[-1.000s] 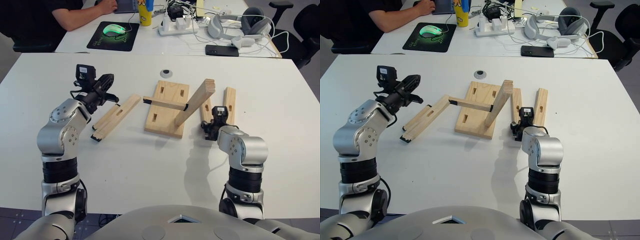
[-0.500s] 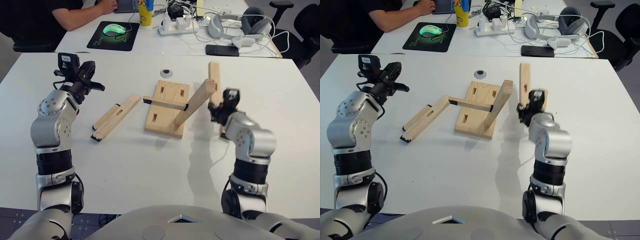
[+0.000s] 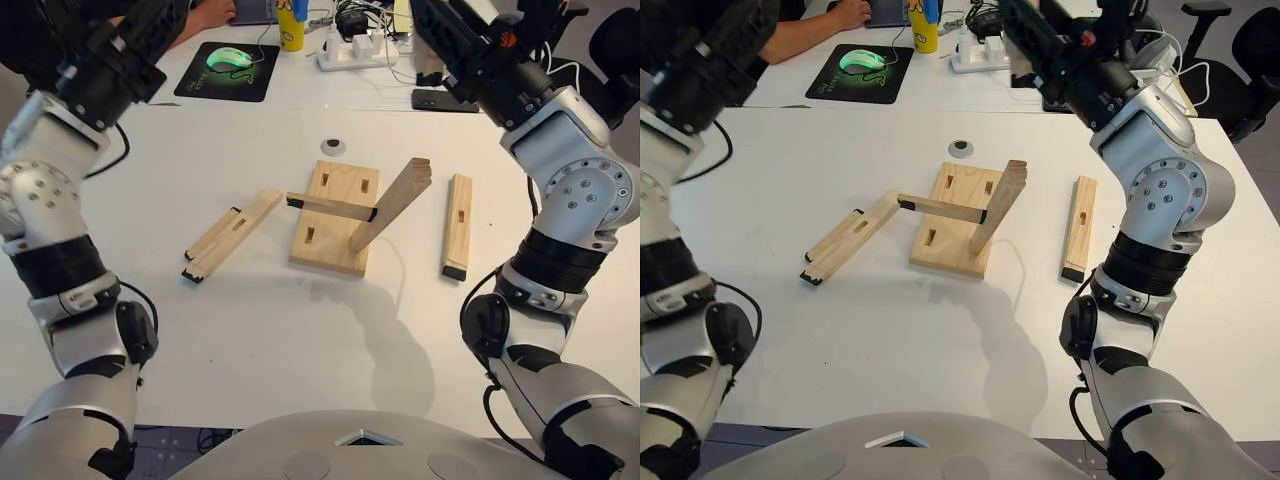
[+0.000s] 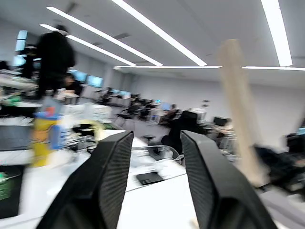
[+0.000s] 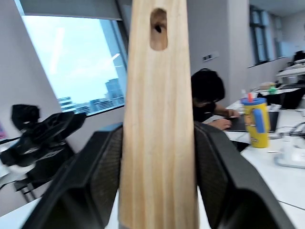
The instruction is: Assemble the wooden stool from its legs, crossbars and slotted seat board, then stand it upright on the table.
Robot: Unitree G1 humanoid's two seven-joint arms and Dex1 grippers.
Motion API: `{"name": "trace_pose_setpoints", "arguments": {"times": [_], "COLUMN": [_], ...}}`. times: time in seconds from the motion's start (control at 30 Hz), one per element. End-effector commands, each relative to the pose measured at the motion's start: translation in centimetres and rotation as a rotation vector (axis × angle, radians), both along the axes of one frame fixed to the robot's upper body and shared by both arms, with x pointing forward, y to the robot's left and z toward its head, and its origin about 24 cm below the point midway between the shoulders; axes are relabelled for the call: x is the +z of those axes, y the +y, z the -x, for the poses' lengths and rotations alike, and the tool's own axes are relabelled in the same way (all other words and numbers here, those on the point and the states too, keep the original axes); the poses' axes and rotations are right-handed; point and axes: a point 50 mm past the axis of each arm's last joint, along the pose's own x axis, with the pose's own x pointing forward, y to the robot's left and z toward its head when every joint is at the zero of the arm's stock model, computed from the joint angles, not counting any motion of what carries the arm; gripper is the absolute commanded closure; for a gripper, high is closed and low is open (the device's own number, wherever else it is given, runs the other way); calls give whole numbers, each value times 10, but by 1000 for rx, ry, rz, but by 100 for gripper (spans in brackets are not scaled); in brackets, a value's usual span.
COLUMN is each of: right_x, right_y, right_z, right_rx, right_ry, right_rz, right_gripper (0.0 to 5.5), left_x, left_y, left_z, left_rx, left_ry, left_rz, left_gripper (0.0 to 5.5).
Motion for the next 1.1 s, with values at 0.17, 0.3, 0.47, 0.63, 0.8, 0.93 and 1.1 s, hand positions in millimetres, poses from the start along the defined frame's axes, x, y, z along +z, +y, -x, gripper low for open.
{"name": "trace_pose_setpoints", "arguments": {"times": [0.17,0.3,0.47,0.63,0.8,0.93,1.1], "right_x": [8,10,11,6,1,-1,-9], "right_y": [21,22,20,19,26,29,32], "right_z": [17,21,21,20,21,21,21], "right_rx": [326,426,494,548,602,618,634], "right_ry": [-24,-5,21,43,42,41,54], "right_rz": [9,-49,-70,-54,-25,-6,15], "right_gripper": [344,344,344,344,344,344,344], "left_x": [46,59,66,65,64,66,65], "left_y": [-21,-25,-26,-30,-44,-50,-60], "left_z": [-1,-10,-13,-17,-24,-26,-24], "left_rx": [-400,-460,-585,-658,-708,-742,-792], "left_ry": [-20,-33,-17,25,39,33,31], "left_rz": [44,55,105,94,68,59,49], "left_gripper": [251,194,176,176,176,176,176]}}
